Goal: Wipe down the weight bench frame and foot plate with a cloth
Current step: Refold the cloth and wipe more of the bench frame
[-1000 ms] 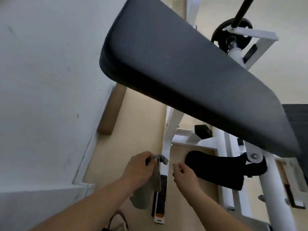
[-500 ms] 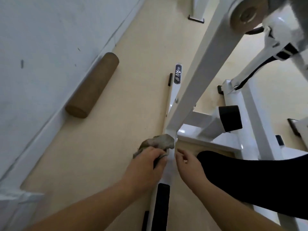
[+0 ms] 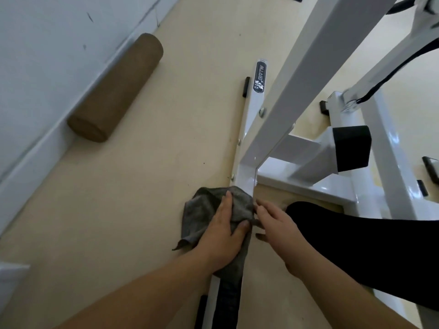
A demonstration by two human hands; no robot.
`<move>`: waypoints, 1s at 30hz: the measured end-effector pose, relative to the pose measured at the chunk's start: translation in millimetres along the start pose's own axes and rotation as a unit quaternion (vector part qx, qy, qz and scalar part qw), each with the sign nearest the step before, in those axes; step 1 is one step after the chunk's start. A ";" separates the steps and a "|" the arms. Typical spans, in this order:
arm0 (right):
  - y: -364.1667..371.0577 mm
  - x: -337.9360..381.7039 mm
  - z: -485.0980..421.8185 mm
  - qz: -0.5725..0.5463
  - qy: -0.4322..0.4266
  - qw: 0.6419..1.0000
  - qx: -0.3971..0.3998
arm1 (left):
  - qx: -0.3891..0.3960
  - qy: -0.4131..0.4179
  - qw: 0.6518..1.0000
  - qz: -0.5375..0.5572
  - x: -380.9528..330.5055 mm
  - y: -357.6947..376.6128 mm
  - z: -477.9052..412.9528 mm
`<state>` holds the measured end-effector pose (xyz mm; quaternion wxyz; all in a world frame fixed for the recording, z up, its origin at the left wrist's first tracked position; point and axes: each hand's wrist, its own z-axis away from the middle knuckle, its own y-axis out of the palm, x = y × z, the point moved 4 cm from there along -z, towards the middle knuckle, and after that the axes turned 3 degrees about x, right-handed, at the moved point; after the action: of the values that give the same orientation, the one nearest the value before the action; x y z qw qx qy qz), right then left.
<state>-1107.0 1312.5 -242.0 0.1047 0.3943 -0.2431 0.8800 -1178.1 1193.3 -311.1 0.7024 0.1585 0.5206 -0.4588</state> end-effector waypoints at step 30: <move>-47.7 26.2 -72.3 0.359 -0.018 0.930 0.076 | -0.066 0.011 0.998 0.015 -8.1 2.3 -57.4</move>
<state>-1153.0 1390.2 -247.3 -0.2530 0.3035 -0.3025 0.8673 -1210.2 1238.6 -328.0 0.7123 0.1245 0.5553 -0.4108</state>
